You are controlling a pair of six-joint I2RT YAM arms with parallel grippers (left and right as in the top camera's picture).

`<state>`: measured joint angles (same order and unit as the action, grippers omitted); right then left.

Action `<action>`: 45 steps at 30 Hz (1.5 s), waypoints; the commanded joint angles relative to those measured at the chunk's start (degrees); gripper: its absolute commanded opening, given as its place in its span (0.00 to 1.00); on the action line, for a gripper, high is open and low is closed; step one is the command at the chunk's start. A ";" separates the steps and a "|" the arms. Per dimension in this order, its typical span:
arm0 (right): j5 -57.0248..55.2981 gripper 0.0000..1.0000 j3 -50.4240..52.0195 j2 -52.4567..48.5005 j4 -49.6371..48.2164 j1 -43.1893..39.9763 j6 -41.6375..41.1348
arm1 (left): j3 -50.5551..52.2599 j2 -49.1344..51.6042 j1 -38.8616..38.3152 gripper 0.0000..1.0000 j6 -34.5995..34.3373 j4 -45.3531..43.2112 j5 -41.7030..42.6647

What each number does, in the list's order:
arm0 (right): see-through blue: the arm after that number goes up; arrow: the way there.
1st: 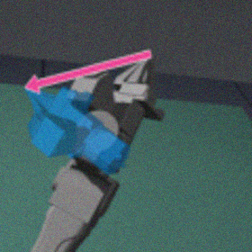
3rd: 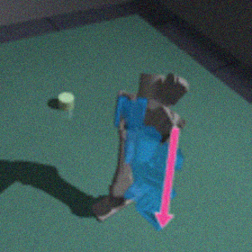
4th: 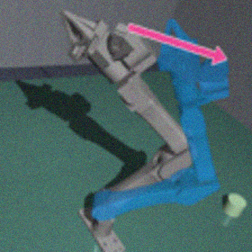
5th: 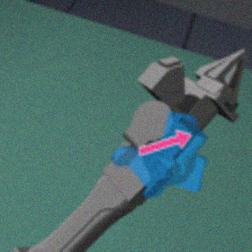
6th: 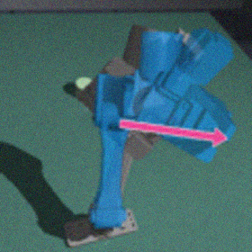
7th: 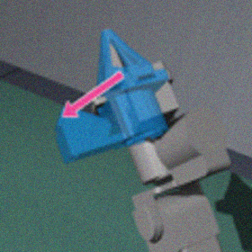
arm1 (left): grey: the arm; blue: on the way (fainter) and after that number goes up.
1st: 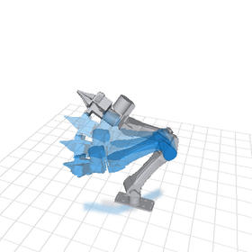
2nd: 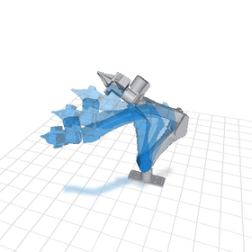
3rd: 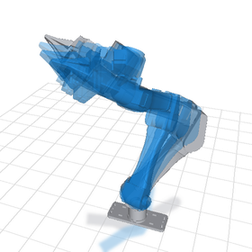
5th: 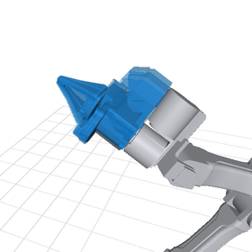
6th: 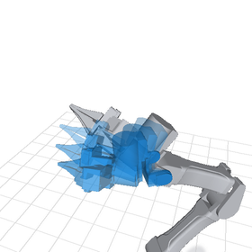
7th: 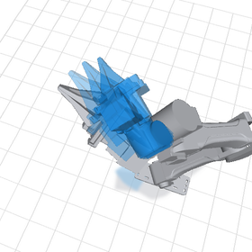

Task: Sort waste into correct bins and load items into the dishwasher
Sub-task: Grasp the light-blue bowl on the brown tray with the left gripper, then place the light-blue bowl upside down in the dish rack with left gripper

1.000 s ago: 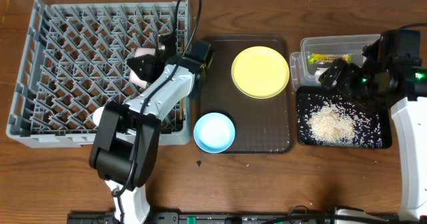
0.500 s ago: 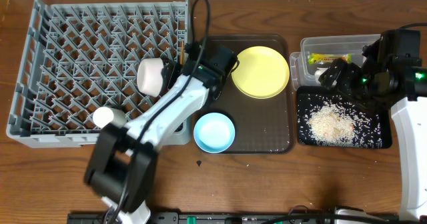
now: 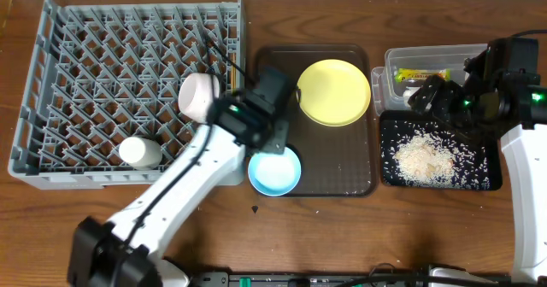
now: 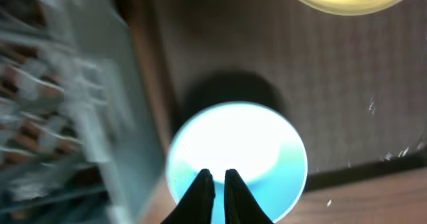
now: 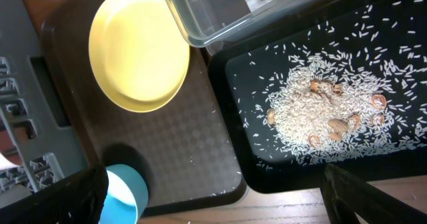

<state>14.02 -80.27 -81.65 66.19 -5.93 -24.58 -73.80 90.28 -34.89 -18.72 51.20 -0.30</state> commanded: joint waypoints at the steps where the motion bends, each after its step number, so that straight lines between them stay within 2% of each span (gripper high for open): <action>1: 0.39 0.99 0.09 0.17 0.04 -0.22 -0.42 | 5.64 4.59 -1.92 0.08 -4.26 -3.52 3.06; 6: 0.39 0.99 0.09 0.17 0.04 -0.22 -0.42 | 9.29 10.58 -3.39 0.08 -6.49 -11.41 4.55; 11: 0.39 0.99 0.09 0.17 0.04 -0.22 -0.42 | 9.29 14.32 -6.56 0.08 -6.51 -20.59 15.67; 14: 0.39 0.99 0.09 0.17 0.04 -0.22 -0.42 | 9.01 14.16 -8.76 0.08 -6.49 -25.31 19.41; 18: 0.39 0.99 0.09 0.17 0.04 -0.22 -0.42 | 6.64 13.55 -10.25 0.08 -6.45 -25.11 23.08; 22: 0.39 0.99 0.09 0.17 0.04 -0.22 -0.42 | 3.32 10.91 -9.16 0.09 -6.45 -19.56 22.45; 24: 0.39 0.99 0.09 0.17 0.04 -0.22 -0.42 | 1.95 8.66 -8.24 0.12 -6.43 -15.50 18.97; 26: 0.39 0.99 0.09 0.17 0.07 -0.22 -0.42 | 1.70 5.99 -7.28 0.17 -6.25 -11.54 12.59; 27: 0.39 0.99 0.09 0.17 0.04 -0.22 -0.42 | 1.70 4.59 -6.62 0.26 -6.21 -8.79 7.58; 28: 0.39 0.99 0.09 0.17 0.04 -0.22 -0.42 | 1.70 4.02 -6.16 0.30 -6.21 -7.48 5.14; 30: 0.39 0.99 0.09 0.17 0.04 -0.22 -0.42 | 1.84 3.74 -4.96 0.35 -5.86 -4.87 0.81; 33: 0.39 0.99 0.09 0.17 0.04 -0.22 -0.42 | 3.89 4.52 -3.52 0.45 -4.70 -5.49 0.70; 35: 0.39 0.99 0.09 0.17 0.07 -0.22 -0.42 | 6.36 5.53 -2.78 0.48 -4.72 -7.63 1.22; 42: 0.39 0.99 0.09 0.17 0.04 -0.22 -0.42 | 9.51 11.74 -2.03 0.49 -4.70 -12.52 5.33; 45: 0.39 0.99 0.09 0.17 0.04 -0.22 -0.42 | 9.51 14.25 -2.03 0.45 -4.74 -14.53 5.90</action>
<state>14.02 -80.27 -81.65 66.19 -5.93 -24.58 -64.49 102.74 -37.21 -23.97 38.00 4.73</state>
